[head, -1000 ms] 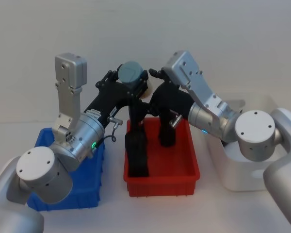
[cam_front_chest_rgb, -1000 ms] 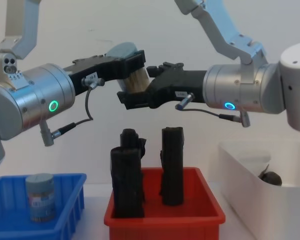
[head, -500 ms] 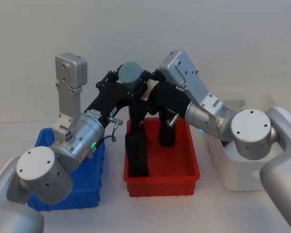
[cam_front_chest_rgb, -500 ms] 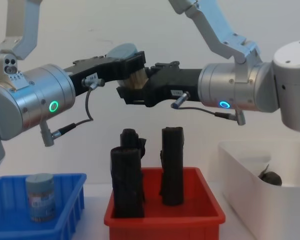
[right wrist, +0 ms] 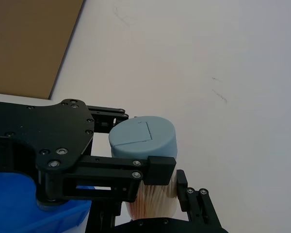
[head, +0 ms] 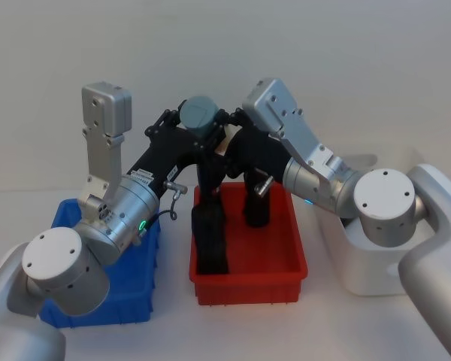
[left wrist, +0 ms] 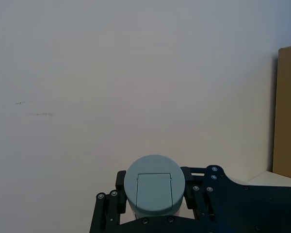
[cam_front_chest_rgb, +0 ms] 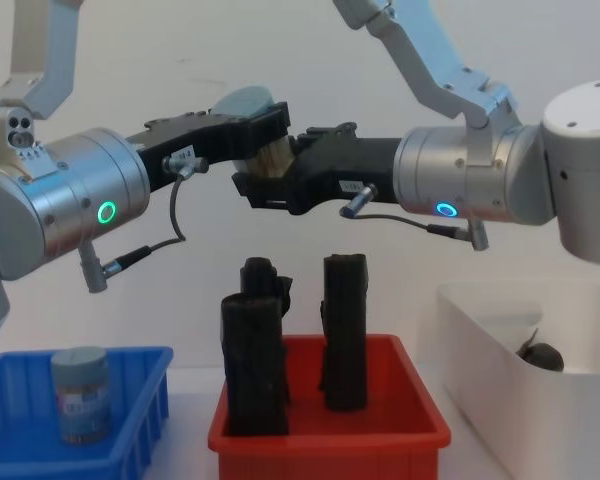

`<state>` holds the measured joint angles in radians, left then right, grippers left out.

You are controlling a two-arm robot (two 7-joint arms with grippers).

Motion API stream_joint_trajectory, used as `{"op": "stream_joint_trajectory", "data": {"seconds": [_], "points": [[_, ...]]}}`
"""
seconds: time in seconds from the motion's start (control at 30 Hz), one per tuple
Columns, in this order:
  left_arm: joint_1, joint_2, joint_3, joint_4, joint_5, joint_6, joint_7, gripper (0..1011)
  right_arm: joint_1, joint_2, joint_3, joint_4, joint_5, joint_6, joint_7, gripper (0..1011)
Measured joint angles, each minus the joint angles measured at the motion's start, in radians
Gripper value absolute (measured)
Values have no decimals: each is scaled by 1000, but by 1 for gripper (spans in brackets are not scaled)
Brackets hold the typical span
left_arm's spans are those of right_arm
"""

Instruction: Pick the cotton swabs from the blue box and place them into the white box.

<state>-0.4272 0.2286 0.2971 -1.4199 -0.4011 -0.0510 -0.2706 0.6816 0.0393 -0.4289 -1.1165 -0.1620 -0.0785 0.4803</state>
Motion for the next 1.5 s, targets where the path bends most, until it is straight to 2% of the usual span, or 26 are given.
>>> {"op": "stream_joint_trajectory", "data": {"seconds": [0.17,0.3,0.37,0.4,0.57,0.8,1.07,1.5], "points": [[0,0,0,0,0,0,0,671,0,0,0,1,0,0,-1,645],[0,0,1,0,0,1,-2,781,1,-1,-1,1,0,-1,-2,645],[0,0,1,0,0,1,-2,875,1,-1,-1,1,0,-1,-2,645],[0,0,1,0,0,1,-2,875,1,-1,-1,1,-1,-1,-2,645],[0,0,1,0,0,1,-2,1003,-2,1,-1,-1,0,3,-10,645],[0,0,0,0,0,1,-2,1004,-24,12,2,-16,6,27,-48,645],[0,0,0,0,0,1,-2,1004,-56,29,10,-41,27,65,-119,645],[0,0,0,0,0,1,-1,1004,-122,60,41,-88,122,132,-281,645]]}}
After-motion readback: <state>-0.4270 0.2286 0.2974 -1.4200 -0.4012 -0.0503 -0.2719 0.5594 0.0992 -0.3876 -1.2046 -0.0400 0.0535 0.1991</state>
